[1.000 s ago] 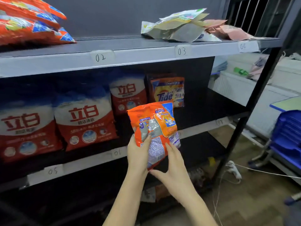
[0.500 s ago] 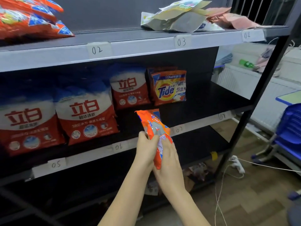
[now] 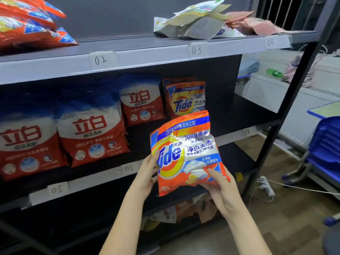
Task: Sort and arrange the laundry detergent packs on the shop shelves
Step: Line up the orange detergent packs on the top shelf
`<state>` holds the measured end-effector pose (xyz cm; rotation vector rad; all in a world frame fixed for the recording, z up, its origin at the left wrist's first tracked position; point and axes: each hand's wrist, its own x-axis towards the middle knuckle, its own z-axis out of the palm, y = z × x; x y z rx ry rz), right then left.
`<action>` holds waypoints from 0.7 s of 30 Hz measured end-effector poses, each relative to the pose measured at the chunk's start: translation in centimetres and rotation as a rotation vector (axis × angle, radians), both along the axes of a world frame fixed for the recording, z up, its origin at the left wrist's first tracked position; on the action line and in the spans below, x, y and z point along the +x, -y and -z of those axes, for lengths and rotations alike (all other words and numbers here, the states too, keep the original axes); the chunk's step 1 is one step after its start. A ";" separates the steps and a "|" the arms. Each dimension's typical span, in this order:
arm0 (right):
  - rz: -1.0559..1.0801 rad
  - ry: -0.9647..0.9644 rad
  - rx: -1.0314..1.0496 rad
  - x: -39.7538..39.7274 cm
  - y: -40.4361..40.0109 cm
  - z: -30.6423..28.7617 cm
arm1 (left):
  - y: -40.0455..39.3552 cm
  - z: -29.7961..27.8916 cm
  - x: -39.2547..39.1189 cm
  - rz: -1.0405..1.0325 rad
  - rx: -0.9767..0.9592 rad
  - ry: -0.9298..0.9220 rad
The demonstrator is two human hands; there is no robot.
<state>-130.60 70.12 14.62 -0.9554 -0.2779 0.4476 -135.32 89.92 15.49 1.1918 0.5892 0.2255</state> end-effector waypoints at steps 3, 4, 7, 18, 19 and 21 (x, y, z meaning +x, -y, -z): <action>-0.062 -0.075 0.072 0.7 1.0 0.3 | 1.4 -0.2 0.3 0.118 -0.355 0.068; -0.070 -0.109 0.082 1.1 1.3 0.6 | 1.8 -0.3 0.5 0.137 -0.367 0.085; -0.083 -0.143 0.029 2.4 2.6 1.3 | 2.2 -0.4 1.4 0.125 -0.196 0.117; -0.087 -0.085 -0.416 10.5 3.6 2.5 | 2.2 -0.2 8.4 0.145 0.013 0.098; -0.085 -0.078 -0.431 11.6 3.4 2.3 | 1.9 -0.3 9.5 0.150 0.014 0.101; -0.077 -0.060 -0.462 14.2 2.7 2.0 | 1.2 -0.3 12.1 0.141 0.017 0.096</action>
